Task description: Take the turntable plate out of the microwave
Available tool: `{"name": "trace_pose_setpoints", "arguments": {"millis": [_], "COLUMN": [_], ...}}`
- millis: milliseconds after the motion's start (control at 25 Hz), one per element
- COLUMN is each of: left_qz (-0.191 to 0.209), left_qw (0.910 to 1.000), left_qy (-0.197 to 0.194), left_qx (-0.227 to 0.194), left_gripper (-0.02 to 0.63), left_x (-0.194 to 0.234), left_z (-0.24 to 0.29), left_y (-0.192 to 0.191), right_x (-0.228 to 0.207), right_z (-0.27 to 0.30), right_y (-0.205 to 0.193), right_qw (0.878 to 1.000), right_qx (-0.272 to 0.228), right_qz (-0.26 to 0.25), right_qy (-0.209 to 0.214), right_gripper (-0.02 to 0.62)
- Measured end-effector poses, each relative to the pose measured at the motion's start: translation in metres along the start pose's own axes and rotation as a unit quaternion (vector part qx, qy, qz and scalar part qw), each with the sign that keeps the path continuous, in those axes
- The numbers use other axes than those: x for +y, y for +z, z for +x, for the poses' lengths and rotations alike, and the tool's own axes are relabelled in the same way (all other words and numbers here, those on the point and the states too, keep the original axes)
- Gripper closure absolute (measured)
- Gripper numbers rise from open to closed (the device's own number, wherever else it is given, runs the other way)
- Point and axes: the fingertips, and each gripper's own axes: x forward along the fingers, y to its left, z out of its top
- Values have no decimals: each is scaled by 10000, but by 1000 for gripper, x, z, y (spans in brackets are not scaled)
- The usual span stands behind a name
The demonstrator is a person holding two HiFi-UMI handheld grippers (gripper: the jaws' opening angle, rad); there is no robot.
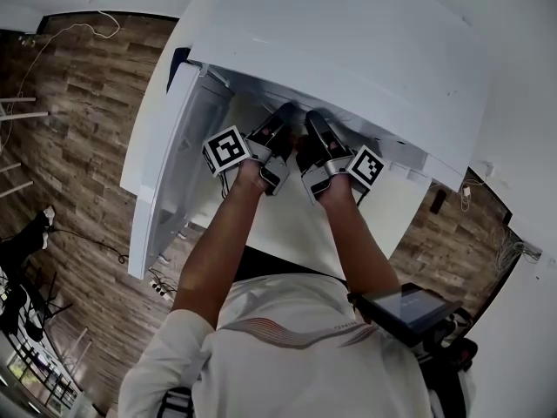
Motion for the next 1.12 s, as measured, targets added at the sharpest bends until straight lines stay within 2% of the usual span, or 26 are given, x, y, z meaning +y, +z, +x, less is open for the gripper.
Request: {"name": "trace_pose_setpoints", "arguments": {"millis": [320, 400, 480, 680, 840, 920, 1120], "left_qz": [-118, -110, -97, -174, -317, -251, -97], "left_qw": [9999, 9998, 9998, 9996, 9983, 9978, 9977], "left_qy": [45, 13, -22, -127, -438, -579, -644], "left_qx": [100, 146, 181, 203, 208, 216, 179], "left_gripper": [541, 561, 565, 568, 571, 571, 571], "left_x": [3, 0, -3, -3, -6, -7, -9], "left_z": [-1, 0, 0, -2, -4, -4, -4], "left_y": [3, 1, 0, 0, -3, -3, -4], "right_x": [1, 0, 1, 4, 10, 10, 13], "right_z": [13, 14, 14, 14, 12, 11, 10], "right_y": [-8, -9, -10, -12, -13, -13, -12], "right_qw": [9998, 9999, 10000, 9999, 9986, 9980, 9965], "right_qx": [-8, 13, 44, 74, 153, 137, 66], "right_qz": [133, 123, 52, -57, -433, -508, -692], "right_qy": [119, 75, 59, 121, 263, 343, 463], "right_gripper": [405, 440, 482, 503, 563, 565, 566]}}
